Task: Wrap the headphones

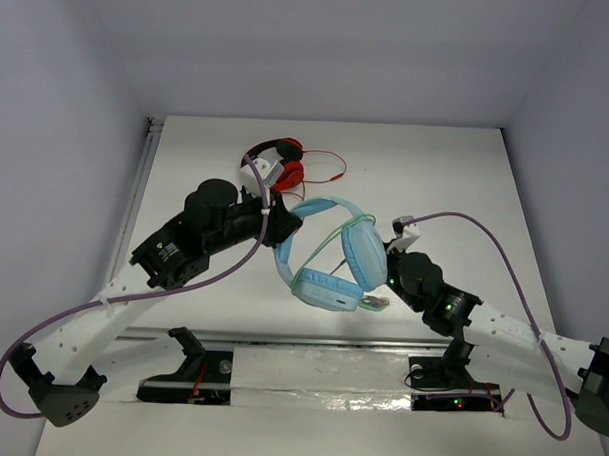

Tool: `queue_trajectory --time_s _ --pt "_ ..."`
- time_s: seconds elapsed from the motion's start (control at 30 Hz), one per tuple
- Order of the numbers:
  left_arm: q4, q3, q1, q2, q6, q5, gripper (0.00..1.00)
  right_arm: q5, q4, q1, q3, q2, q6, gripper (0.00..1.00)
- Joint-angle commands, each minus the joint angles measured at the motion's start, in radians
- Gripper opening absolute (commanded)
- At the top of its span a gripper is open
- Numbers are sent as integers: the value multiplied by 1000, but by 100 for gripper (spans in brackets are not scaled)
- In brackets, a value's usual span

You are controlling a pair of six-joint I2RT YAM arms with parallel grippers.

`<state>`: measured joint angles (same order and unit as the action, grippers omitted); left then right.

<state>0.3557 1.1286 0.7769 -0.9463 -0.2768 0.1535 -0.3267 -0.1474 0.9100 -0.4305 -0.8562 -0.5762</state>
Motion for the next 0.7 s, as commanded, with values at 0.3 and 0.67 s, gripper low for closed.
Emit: queue_trajectory --time_s 0.3,0.67 --pt "-119 62 -5 -2 -76 49 0 92 -141 -5 7 3 21 33" --pt "-118 80 -14 6 -90 29 0 66 -106 -5 4 5 4 32"
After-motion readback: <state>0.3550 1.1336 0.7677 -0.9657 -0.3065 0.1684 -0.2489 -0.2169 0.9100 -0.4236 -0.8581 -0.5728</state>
